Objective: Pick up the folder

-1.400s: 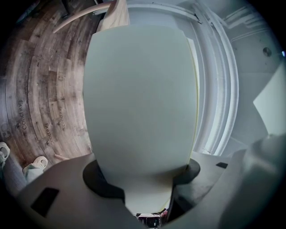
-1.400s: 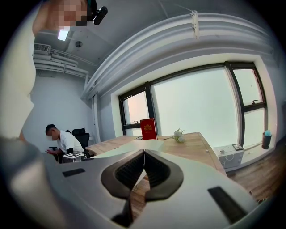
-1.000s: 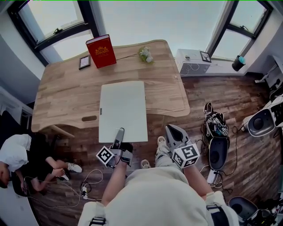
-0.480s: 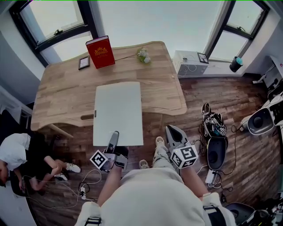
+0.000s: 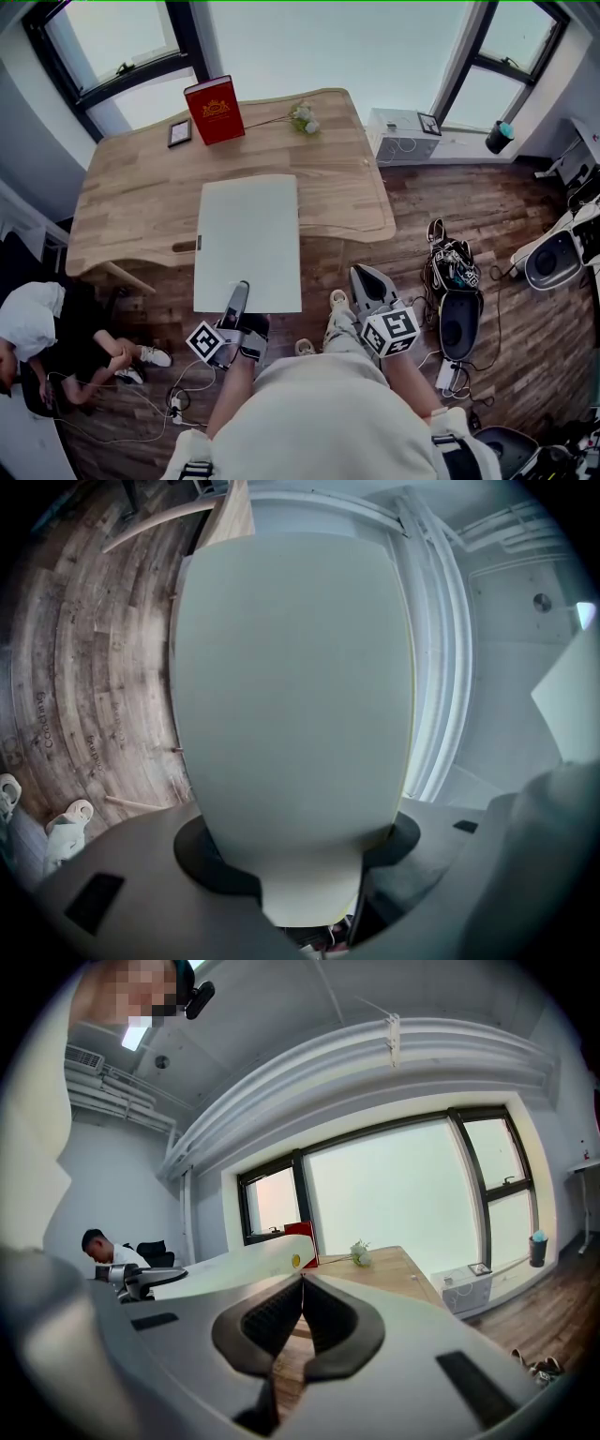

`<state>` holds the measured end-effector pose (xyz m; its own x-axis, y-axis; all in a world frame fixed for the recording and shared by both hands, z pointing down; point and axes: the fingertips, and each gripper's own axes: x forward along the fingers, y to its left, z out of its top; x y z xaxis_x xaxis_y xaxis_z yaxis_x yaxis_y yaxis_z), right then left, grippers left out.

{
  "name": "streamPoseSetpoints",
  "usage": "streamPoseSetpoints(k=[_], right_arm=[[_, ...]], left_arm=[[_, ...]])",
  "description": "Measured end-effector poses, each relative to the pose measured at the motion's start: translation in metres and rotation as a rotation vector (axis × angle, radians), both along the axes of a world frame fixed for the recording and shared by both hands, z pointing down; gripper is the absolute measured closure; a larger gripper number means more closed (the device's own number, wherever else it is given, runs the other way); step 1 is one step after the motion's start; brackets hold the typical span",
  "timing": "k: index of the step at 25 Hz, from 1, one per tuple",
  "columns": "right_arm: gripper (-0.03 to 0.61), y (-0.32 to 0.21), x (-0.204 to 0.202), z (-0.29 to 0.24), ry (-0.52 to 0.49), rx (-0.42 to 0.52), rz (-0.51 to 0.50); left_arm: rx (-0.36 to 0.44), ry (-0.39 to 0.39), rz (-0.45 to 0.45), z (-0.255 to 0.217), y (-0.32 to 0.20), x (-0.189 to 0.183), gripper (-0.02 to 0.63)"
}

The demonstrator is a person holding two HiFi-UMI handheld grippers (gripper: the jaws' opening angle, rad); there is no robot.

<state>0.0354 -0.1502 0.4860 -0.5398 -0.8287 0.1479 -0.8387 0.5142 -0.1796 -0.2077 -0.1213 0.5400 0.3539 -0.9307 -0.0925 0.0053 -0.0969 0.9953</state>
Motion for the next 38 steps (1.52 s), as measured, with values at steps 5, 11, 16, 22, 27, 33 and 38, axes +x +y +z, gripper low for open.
streamPoseSetpoints(k=[5,11,16,22,27,33,38], right_arm=[[0.558,0.002,-0.003,0.0,-0.001,-0.002,0.0],[0.558,0.0,-0.004,0.002,-0.002,-0.009,0.002],[0.56,0.002,-0.007,0.003,0.049,0.006,-0.007],[0.56,0.001,-0.01,0.0,0.033,0.017,-0.019],[0.56,-0.002,-0.01,-0.001,0.032,0.019,-0.021],[0.56,-0.005,-0.007,0.001,0.025,0.01,-0.016],[0.56,-0.011,-0.005,0.001,0.019,0.009,-0.014]], left_arm=[[0.009,0.009,0.009,-0.004,-0.002,0.001,0.328],[0.003,0.011,0.017,-0.004,-0.005,0.004,0.328],[-0.009,0.009,0.024,0.0,-0.006,0.004,0.328],[-0.009,0.012,0.023,0.002,-0.011,0.005,0.328],[-0.017,0.014,0.02,0.004,-0.015,0.006,0.328],[-0.023,0.017,0.02,0.007,-0.017,0.006,0.328],[-0.023,0.02,0.018,0.009,-0.022,0.004,0.328]])
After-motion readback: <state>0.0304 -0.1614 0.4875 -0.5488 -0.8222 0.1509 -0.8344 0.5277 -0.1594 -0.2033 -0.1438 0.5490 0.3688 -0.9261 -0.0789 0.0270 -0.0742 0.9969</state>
